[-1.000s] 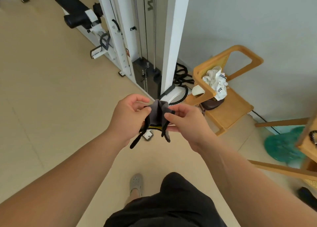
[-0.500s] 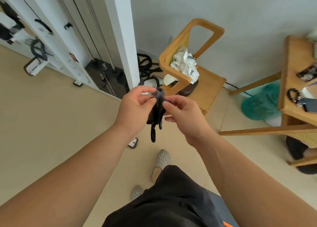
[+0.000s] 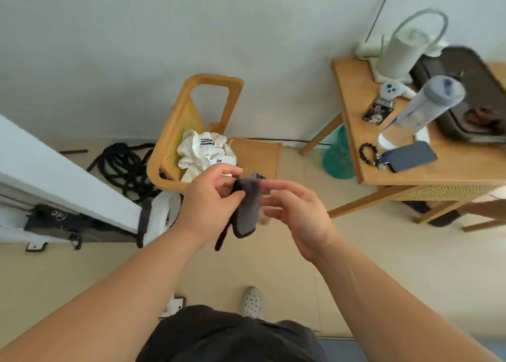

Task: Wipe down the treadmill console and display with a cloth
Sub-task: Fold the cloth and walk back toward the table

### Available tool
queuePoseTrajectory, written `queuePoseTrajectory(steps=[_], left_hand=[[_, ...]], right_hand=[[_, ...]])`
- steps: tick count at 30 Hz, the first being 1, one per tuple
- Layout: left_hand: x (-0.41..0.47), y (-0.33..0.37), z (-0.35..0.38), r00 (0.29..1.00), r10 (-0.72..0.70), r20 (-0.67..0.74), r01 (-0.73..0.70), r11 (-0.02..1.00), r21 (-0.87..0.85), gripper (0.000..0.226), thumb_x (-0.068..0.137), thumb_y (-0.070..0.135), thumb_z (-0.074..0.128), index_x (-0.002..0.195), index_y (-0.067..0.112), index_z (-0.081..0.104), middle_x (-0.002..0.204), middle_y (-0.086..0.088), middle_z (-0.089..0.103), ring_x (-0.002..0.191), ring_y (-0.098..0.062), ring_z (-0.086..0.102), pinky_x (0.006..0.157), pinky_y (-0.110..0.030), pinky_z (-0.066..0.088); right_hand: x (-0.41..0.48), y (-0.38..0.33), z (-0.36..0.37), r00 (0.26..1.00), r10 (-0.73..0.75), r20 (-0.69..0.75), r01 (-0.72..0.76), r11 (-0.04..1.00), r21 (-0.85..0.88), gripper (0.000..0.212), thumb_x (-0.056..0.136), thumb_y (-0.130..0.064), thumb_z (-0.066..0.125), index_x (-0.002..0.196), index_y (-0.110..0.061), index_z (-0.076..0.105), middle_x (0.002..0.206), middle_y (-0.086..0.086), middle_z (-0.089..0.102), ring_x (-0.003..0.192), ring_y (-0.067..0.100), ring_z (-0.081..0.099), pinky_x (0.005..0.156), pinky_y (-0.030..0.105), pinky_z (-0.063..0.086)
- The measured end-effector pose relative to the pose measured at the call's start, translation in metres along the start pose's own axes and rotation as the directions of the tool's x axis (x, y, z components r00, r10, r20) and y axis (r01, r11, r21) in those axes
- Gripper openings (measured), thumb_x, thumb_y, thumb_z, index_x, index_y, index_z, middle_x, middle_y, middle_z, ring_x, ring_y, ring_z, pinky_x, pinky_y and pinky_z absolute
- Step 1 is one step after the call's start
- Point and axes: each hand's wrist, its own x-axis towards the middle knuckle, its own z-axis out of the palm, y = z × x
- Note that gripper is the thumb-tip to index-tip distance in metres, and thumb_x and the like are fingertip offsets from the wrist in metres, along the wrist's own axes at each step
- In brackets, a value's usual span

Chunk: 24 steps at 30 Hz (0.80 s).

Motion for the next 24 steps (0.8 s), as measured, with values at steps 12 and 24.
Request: queuePoseTrajectory(steps=[12,24], left_hand=[[0.154,0.078,0.102,0.835,0.050,0.549,0.067,0.979,-0.192,0.039,0.094,-0.008,0.059,0.120,0.021,0.063,0.097,-0.007,0.078,0.090,-0.021,0.074,0.072,-0.030,0.059],[0.204,0.122,0.296,0.730,-0.130,0.672,0.191,0.981,-0.018,0.028,0.095,-0.003,0.059,0.112,0.019,0.064,0.100,-0.002,0.077,0.092,-0.023,0.074,0.064,-0.033,0.058]], right_hand=[[0.085,-0.011,-0.120,0.987,0.144,-0.072,-0.120,0.957,0.266,0.048,0.096,-0.049,0.064,0.133,-0.018,0.065,0.130,0.002,0.072,0.124,0.022,0.066,0.107,0.040,0.049],[0.065,-0.027,-0.258,0.811,0.155,-0.564,-0.035,0.975,0.218,0.022,0.100,-0.015,0.065,0.121,-0.016,0.072,0.113,0.001,0.078,0.110,0.021,0.072,0.099,0.039,0.057]])
